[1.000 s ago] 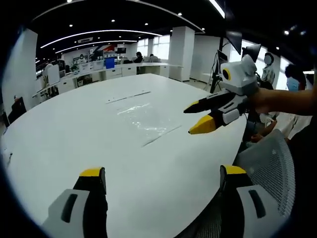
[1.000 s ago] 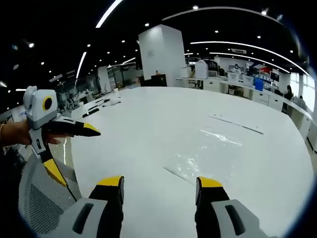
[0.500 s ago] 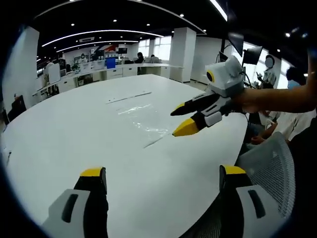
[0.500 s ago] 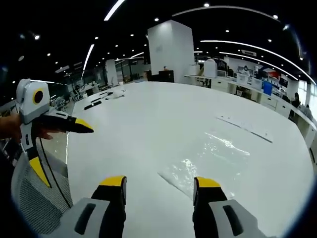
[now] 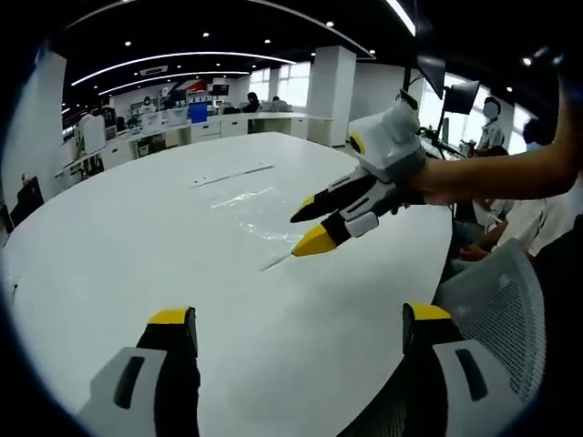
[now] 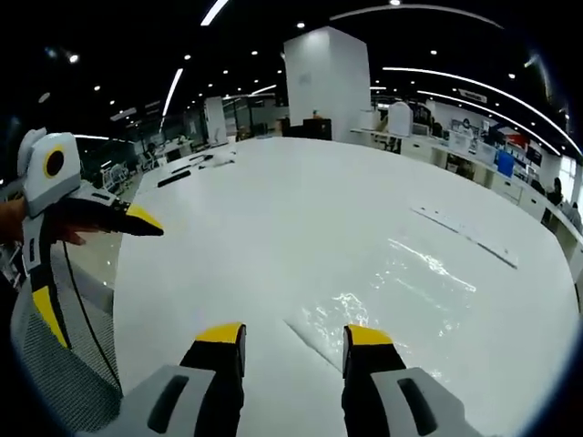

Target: Open the resealable bag by pulling the two sides of the seal apart until the entire bag opening is separated and visibly accessible.

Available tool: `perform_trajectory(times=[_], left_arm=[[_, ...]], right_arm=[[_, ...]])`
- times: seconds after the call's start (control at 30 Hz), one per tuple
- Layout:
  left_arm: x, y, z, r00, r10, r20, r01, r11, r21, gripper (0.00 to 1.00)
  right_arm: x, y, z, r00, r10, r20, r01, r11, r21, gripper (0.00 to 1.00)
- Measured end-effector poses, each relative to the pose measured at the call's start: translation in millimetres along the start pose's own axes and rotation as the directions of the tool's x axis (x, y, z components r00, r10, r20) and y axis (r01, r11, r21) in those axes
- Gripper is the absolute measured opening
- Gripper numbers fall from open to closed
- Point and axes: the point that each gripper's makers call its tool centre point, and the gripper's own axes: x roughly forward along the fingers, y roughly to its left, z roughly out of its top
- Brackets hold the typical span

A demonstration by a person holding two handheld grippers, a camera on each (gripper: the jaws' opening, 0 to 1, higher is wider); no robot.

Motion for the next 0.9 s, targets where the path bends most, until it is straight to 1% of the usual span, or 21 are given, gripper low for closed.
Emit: perform_trajectory(times=[0.13, 0.2, 0.33, 0.53, 0.7, 0.8, 0.9], left_arm=[[1.4, -3.1, 0.1, 1.0, -0.01, -0.008, 0.01, 1.0, 0.009, 0.91], [1.7, -3.6, 0.9, 1.0, -0.01, -0.007, 0.01, 1.0, 0.01, 0.91], [3.2, -5.0, 0.2, 1.0, -0.017, -0.012, 0.017, 1.0, 0.014, 0.91], [3.9, -5.7, -0.1, 1.0, -0.02, -0.016, 0.02, 1.0, 0.013, 0.91], [4.9, -6.0, -2.4, 1.0, -0.021, -0.023, 0.021, 1.0, 0.003, 0.9], [5.4, -5.2, -3.1, 1.0, -0.018, -0.025, 0.018, 1.0, -0.003, 0.9], [5.3, -4.8, -2.7, 1.0, -0.016, -0.025, 0.016, 1.0, -0.001, 0.9]], right_arm=[[7.8, -2.0, -5.4, 1.0, 0.009, -0.014, -0.009, 1.0, -0.011, 0.31], [12.2, -4.2, -9.8, 1.0, 0.014, -0.027, -0.014, 1.0, -0.002, 0.29], [19.1, -5.5, -14.6, 0.999, 0.026, -0.046, -0.026, 1.0, 0.006, 0.26], [28.6, -8.5, -16.6, 0.998, 0.029, -0.058, -0.029, 1.0, -0.003, 0.25], [35.1, -5.7, -15.1, 0.998, 0.044, -0.051, -0.045, 0.999, -0.023, 0.18], [39.3, -7.8, -19.4, 0.996, 0.047, -0.071, -0.05, 0.998, -0.03, 0.17], [40.4, -9.7, -22.5, 0.996, 0.047, -0.079, -0.05, 0.998, -0.031, 0.14]])
